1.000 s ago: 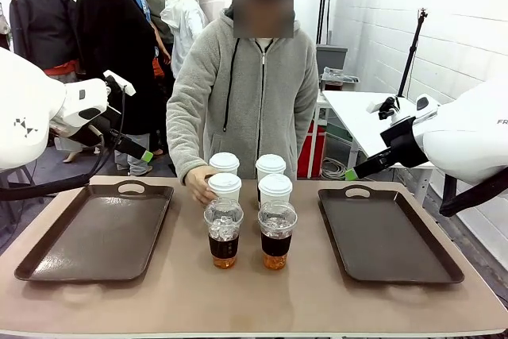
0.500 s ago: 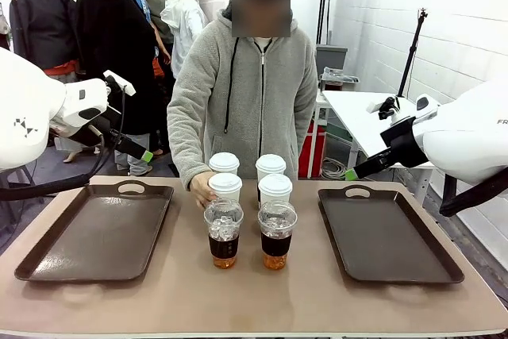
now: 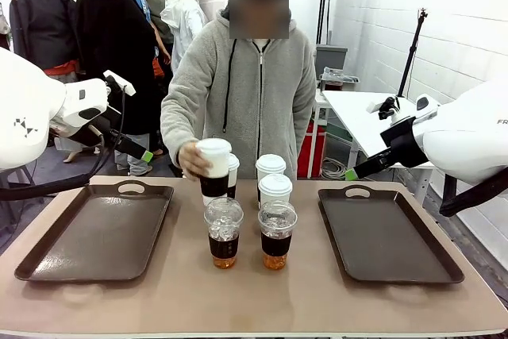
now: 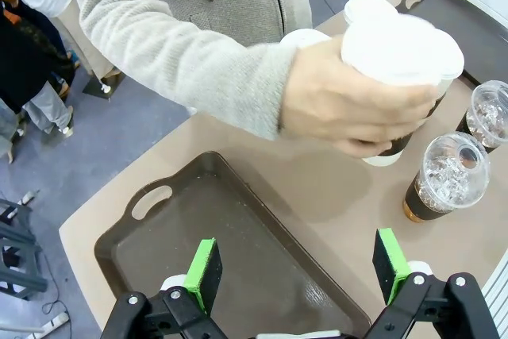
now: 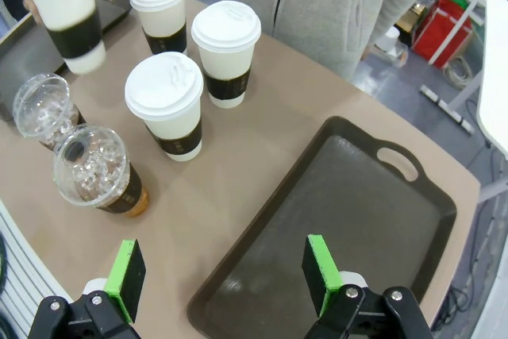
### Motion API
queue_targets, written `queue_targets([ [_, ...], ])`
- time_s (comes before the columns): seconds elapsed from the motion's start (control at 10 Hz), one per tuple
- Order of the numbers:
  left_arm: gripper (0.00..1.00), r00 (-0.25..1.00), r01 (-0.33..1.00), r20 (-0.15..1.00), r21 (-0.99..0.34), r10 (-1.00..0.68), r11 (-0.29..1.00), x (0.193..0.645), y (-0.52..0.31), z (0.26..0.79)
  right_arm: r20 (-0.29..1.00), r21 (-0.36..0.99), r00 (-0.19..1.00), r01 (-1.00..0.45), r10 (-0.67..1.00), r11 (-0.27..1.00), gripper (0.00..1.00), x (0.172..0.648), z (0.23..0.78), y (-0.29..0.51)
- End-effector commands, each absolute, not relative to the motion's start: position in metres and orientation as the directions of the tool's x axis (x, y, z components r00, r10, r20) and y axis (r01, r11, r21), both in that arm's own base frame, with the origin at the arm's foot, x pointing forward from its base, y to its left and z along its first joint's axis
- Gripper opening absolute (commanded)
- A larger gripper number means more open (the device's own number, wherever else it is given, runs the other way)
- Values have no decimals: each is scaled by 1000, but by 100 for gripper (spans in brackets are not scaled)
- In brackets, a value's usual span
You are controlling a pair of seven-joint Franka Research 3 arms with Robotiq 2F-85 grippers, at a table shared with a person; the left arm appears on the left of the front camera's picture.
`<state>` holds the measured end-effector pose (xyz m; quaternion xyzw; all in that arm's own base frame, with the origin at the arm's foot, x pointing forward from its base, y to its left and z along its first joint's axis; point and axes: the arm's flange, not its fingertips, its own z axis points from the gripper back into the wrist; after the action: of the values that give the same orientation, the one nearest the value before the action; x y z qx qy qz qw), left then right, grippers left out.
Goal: Distribute the coffee onto the tray.
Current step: Pick up one iced Americano and place it on the right Handle tray.
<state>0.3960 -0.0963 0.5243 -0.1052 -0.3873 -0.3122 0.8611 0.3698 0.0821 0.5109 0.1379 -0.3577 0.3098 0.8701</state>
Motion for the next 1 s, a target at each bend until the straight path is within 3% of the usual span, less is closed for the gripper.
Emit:
queue_targets([
  [0.0, 100, 511, 618, 727, 59, -458, 784, 398, -96, 525, 708, 18, 552, -638, 440, 770, 100, 370, 511, 82],
  [0.3, 100, 511, 618, 727, 59, -458, 784, 398, -96, 525, 706, 8, 518, -687, 482, 726, 100, 377, 498, 79],
  [0.7, 100, 511, 618, 727, 59, -458, 784, 398, -96, 525, 525, -121, 580, -674, 623, 729, 100, 387, 502, 91],
  [0.9, 100, 511, 618, 727, 59, -458, 784, 398, -96, 525, 370, -209, 549, -737, 749, 643, 100, 388, 499, 101],
])
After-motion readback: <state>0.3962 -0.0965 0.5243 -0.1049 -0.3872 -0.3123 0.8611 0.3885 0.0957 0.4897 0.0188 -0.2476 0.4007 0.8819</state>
